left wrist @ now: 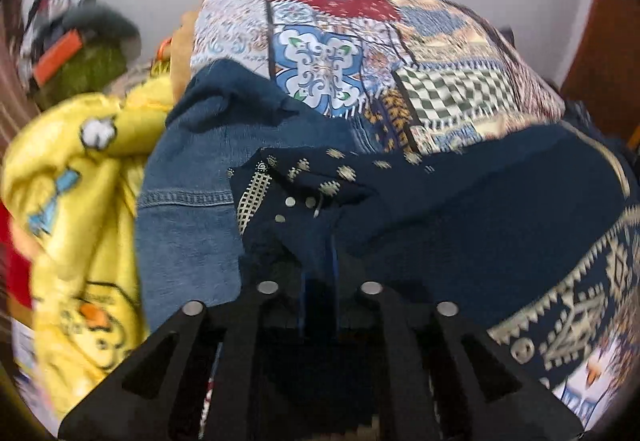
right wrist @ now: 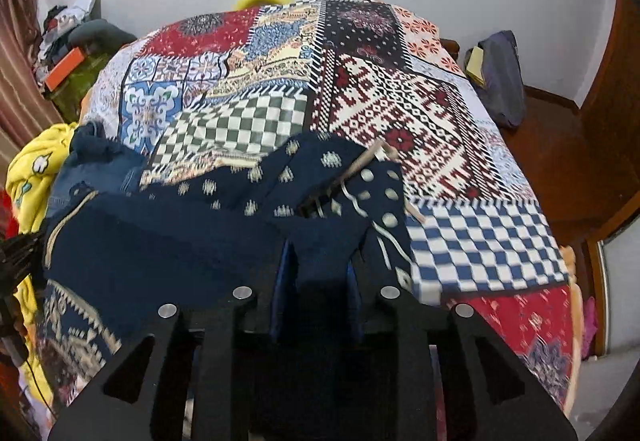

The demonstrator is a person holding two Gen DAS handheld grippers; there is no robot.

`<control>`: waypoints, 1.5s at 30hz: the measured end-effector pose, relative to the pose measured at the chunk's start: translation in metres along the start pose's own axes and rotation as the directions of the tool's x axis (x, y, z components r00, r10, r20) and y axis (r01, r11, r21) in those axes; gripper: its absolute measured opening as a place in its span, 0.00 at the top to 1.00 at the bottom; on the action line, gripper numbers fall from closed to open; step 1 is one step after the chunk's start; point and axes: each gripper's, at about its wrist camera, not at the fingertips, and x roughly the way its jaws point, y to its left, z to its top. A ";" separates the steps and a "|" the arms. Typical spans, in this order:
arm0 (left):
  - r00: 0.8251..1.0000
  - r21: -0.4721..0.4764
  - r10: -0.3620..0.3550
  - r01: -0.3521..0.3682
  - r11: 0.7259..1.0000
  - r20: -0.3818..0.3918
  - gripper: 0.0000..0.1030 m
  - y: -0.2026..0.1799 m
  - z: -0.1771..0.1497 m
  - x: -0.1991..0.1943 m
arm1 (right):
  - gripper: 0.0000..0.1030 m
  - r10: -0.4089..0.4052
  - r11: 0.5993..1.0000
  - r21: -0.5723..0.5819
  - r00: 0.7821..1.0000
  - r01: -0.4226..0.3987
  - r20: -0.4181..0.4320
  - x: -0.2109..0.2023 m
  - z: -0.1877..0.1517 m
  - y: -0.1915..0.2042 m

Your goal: Fold large clothes

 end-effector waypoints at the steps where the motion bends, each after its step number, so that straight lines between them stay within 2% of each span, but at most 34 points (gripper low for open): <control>1: 1.000 0.017 0.013 -0.013 1.000 0.007 0.77 -0.002 -0.001 -0.007 | 0.73 -0.013 1.000 0.002 1.000 0.013 -0.003 -0.003 0.001 0.001; 3: 0.999 0.036 0.028 -0.030 0.999 0.044 0.41 -0.004 -0.005 -0.028 | 0.70 -0.025 1.000 0.001 1.000 0.025 0.011 -0.024 -0.007 0.002; 4: 0.997 0.034 0.027 -0.029 0.999 0.066 0.35 -0.004 -0.006 -0.037 | 0.70 -0.016 1.000 -0.004 1.000 0.016 0.023 -0.030 -0.009 0.002; 6: 0.993 0.031 0.004 -0.007 0.999 0.116 0.34 -0.005 -0.010 -0.060 | 0.69 0.002 1.000 -0.019 0.999 -0.001 0.054 -0.048 -0.017 0.007; 8: 0.992 0.038 -0.025 0.020 0.999 0.124 0.33 -0.009 -0.012 -0.076 | 0.66 0.015 0.999 -0.043 0.997 -0.012 0.072 -0.064 -0.024 0.014; 12: 0.989 0.058 -0.117 0.112 0.992 0.089 0.21 -0.029 -0.022 -0.088 | 0.62 0.073 0.993 -0.100 0.993 -0.064 0.091 -0.081 -0.038 0.035; 13: 0.988 0.062 -0.139 0.135 0.989 0.074 0.20 -0.035 -0.026 -0.086 | 0.60 0.090 0.990 -0.113 0.992 -0.080 0.088 -0.080 -0.040 0.041; 15: 0.981 0.070 -0.190 0.187 0.980 0.038 0.20 -0.050 -0.034 -0.080 | 0.60 0.110 0.986 -0.136 0.991 -0.099 0.078 -0.075 -0.046 0.053; 19: 0.982 0.066 -0.191 0.190 0.979 0.008 0.20 -0.067 -0.039 -0.059 | 0.60 0.124 0.981 -0.153 0.991 -0.116 0.045 -0.055 -0.053 0.070; 23: 0.965 -0.020 -0.263 0.263 0.965 0.019 0.20 -0.060 -0.026 -0.043 | 0.60 0.143 0.979 -0.144 0.990 -0.142 -0.006 -0.027 -0.051 0.082; 27: 0.962 -0.070 -0.268 0.271 0.960 0.041 0.18 -0.048 -0.004 -0.025 | 0.59 0.123 0.978 -0.167 0.992 -0.122 -0.005 -0.002 -0.033 0.091; 29: 0.973 -0.053 -0.224 0.226 0.973 0.049 0.17 -0.043 0.014 -0.013 | 0.59 0.124 0.980 -0.160 0.992 -0.122 0.002 0.008 -0.017 0.090; 32: 0.996 -0.009 -0.071 0.071 0.997 0.045 0.17 -0.035 0.045 0.006 | 0.59 0.112 0.983 -0.145 0.994 -0.114 -0.018 0.025 0.015 0.088; 35: 0.995 0.006 0.071 -0.071 0.997 0.063 0.17 -0.020 0.078 0.013 | 0.59 -0.018 0.987 -0.161 0.998 0.027 0.060 0.020 0.046 0.087; 37: 0.992 0.004 0.090 -0.091 0.996 0.086 0.17 -0.013 0.091 0.006 | 0.59 -0.092 0.984 -0.140 0.987 0.111 0.133 0.007 0.062 0.082; 38: 0.990 0.001 0.098 -0.099 0.995 0.105 0.17 -0.011 0.096 -0.001 | 0.59 -0.098 0.986 -0.116 0.983 0.117 0.154 0.000 0.066 0.079; 42: 0.969 0.026 0.122 -0.130 0.991 0.214 0.17 -0.009 0.095 -0.035 | 0.59 0.027 0.999 -0.050 0.987 -0.019 0.156 -0.021 0.058 0.067; 43: 0.964 0.031 0.128 -0.139 0.990 0.235 0.17 -0.009 0.092 -0.042 | 0.59 0.040 0.998 -0.048 0.988 -0.033 0.152 -0.022 0.055 0.067; 45: 0.964 0.017 0.117 -0.125 0.992 0.239 0.17 -0.007 0.089 -0.051 | 0.59 0.060 0.997 -0.061 0.988 -0.052 0.141 -0.026 0.043 0.070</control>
